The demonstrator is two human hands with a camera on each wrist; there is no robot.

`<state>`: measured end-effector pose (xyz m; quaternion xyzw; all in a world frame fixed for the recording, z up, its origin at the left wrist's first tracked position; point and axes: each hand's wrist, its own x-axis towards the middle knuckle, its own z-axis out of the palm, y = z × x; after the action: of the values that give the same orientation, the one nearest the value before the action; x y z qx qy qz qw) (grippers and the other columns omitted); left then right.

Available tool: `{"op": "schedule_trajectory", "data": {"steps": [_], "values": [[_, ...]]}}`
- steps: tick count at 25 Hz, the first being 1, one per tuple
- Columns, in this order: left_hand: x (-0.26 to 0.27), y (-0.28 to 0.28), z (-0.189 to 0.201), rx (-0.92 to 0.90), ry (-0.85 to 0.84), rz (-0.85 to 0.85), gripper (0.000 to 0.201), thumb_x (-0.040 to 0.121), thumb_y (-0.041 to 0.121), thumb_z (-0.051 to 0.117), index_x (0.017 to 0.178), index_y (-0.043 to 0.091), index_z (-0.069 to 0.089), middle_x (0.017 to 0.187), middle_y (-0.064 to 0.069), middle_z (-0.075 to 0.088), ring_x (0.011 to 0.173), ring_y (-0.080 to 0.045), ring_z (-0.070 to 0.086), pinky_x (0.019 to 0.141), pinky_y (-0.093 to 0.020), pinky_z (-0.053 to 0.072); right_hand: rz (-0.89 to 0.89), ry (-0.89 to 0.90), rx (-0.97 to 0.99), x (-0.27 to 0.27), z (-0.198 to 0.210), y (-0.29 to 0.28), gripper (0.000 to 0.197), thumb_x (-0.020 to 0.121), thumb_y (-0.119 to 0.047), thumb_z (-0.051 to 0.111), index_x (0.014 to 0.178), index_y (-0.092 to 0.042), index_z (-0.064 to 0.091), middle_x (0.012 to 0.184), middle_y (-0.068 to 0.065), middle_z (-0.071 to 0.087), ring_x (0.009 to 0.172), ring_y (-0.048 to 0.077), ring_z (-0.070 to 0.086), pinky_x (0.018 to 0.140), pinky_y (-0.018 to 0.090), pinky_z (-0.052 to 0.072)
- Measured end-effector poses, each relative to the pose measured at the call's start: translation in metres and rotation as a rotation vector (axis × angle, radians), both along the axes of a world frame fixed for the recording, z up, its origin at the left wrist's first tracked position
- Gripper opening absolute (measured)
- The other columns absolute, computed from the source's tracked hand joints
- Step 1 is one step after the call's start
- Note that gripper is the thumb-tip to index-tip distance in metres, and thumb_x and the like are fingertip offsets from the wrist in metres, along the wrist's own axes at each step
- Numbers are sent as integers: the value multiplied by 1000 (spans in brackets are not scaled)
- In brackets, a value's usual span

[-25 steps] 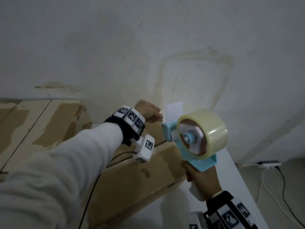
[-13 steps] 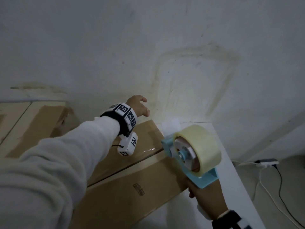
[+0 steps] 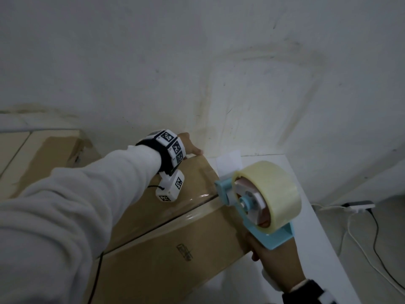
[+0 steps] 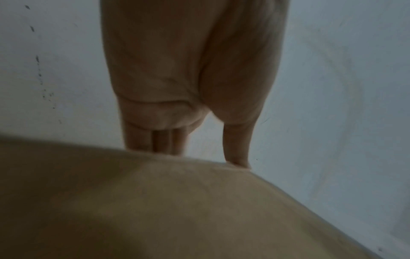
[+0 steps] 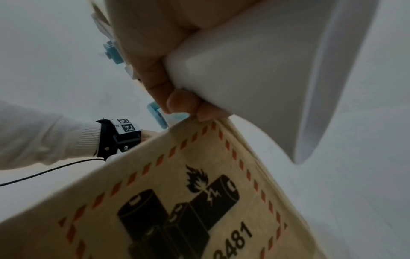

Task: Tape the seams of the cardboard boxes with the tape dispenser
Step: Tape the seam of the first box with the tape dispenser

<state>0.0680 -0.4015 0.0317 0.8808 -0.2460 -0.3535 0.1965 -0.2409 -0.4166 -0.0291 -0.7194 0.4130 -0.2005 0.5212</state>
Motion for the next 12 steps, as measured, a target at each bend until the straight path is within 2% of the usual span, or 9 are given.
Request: {"op": "schedule_trajectory", "data": {"steps": [1, 3, 5, 6, 7, 9, 10, 12], "values": [[1, 2, 0, 71, -96, -49, 87, 83, 44, 64, 145, 1, 20, 142, -19, 41, 126, -32, 47, 95, -34, 43, -8, -1, -3, 0, -1, 0, 43, 71, -20, 76, 42, -13, 46, 29, -4, 49, 29, 1, 49, 41, 7, 37], [2, 7, 1, 105, -230, -63, 87, 76, 54, 68, 139, 6, 34, 141, -17, 41, 126, -32, 46, 101, -37, 42, -15, -2, -13, -1, 0, 1, 39, 73, -8, 76, 45, -11, 48, 31, -4, 51, 30, 2, 50, 41, 7, 38], [-1, 6, 2, 0, -282, -129, 60, 76, 47, 71, 120, 7, 57, 128, -14, 55, 114, -28, 54, 95, -34, 46, -18, -28, 2, -2, 1, 2, 36, 73, -6, 75, 48, -11, 50, 33, -1, 52, 31, 3, 49, 40, 11, 40], [-6, 7, 3, -22, -284, -181, 45, 83, 40, 67, 110, 4, 64, 120, -13, 62, 109, -27, 58, 89, -30, 47, -12, -40, 9, -1, 2, 3, 36, 73, -6, 75, 48, -11, 50, 33, -1, 52, 31, 4, 49, 41, 13, 41], [-13, 8, 2, -9, -289, -226, 38, 89, 35, 59, 106, 1, 67, 116, -15, 65, 106, -28, 60, 85, -30, 45, -7, -50, 13, -1, 4, 4, 37, 73, -6, 75, 47, -11, 49, 34, -1, 51, 32, 5, 49, 44, 17, 43], [-26, 14, 1, 46, -293, -287, 43, 98, 31, 42, 115, -2, 61, 123, -18, 61, 111, -30, 57, 87, -30, 42, -10, -61, 18, -1, 6, 5, 36, 72, -5, 76, 48, -12, 50, 36, 1, 53, 33, 8, 50, 49, 30, 45], [-32, 19, -2, 72, -270, -314, 45, 99, 31, 37, 126, -1, 53, 133, -17, 53, 119, -29, 51, 94, -30, 39, -17, -69, 19, -1, 6, 6, 33, 71, -4, 76, 50, -13, 52, 38, 2, 55, 34, 10, 50, 50, 33, 44], [-45, 27, -7, 85, -213, -346, 57, 98, 37, 38, 145, 6, 27, 149, -15, 35, 134, -28, 37, 107, -33, 29, -40, -96, 33, -1, 7, 7, 29, 69, 0, 77, 54, -14, 56, 42, 4, 58, 36, 13, 51, 50, 36, 44]]}}
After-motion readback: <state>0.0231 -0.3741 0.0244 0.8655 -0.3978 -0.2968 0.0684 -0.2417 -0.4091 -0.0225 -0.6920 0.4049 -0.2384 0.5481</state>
